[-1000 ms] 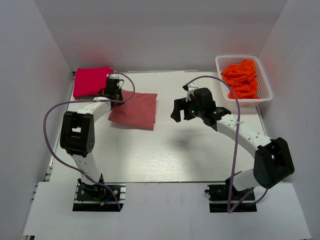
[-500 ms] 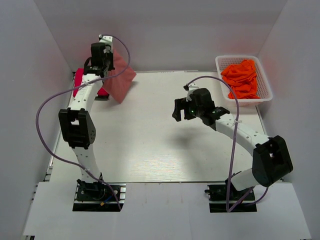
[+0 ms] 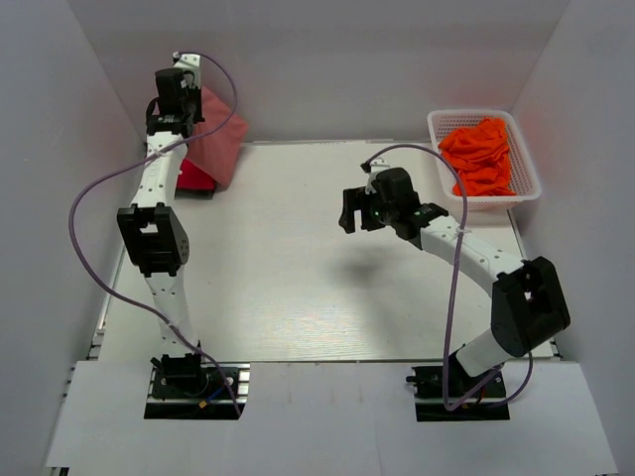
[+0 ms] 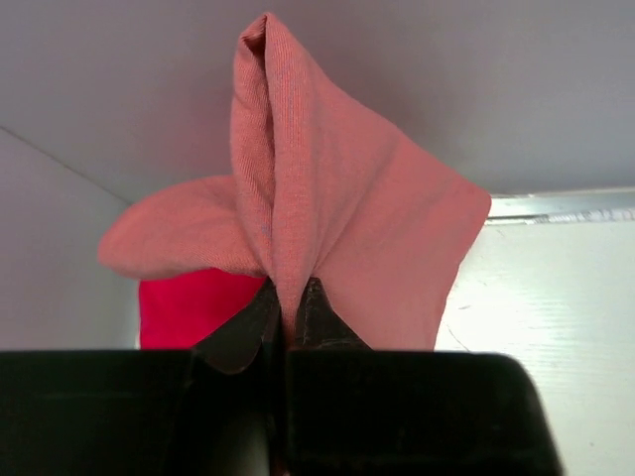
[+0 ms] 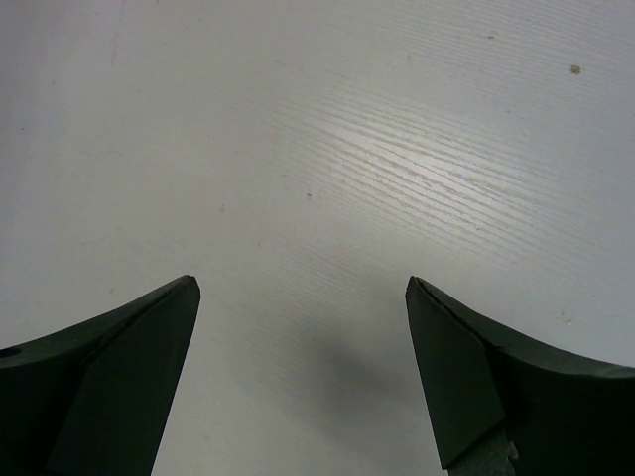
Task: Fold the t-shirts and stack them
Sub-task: Put the neatly folded tshirt into the corner of the board with the left arm
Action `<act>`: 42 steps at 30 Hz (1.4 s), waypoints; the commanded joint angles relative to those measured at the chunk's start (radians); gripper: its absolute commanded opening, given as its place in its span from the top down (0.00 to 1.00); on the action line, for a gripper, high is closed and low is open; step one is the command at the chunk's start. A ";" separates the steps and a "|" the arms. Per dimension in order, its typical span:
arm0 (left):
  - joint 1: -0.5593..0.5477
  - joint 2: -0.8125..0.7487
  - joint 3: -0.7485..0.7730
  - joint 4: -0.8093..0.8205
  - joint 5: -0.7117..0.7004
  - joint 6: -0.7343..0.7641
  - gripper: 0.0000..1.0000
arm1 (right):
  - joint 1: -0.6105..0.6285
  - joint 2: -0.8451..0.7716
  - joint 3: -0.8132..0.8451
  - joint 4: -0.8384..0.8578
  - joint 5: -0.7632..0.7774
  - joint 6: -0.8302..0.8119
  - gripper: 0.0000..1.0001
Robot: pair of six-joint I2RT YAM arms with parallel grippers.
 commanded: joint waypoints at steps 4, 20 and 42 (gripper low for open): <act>0.080 -0.048 0.060 0.105 0.055 -0.056 1.00 | -0.008 0.053 0.075 0.010 -0.049 0.029 0.10; 0.122 -0.059 -0.053 0.121 -0.044 -0.163 1.00 | -0.005 0.112 0.112 -0.012 -0.082 0.047 0.10; 0.176 -0.127 -0.391 0.427 -0.173 -0.215 0.68 | -0.005 0.234 0.205 -0.105 -0.102 0.061 0.10</act>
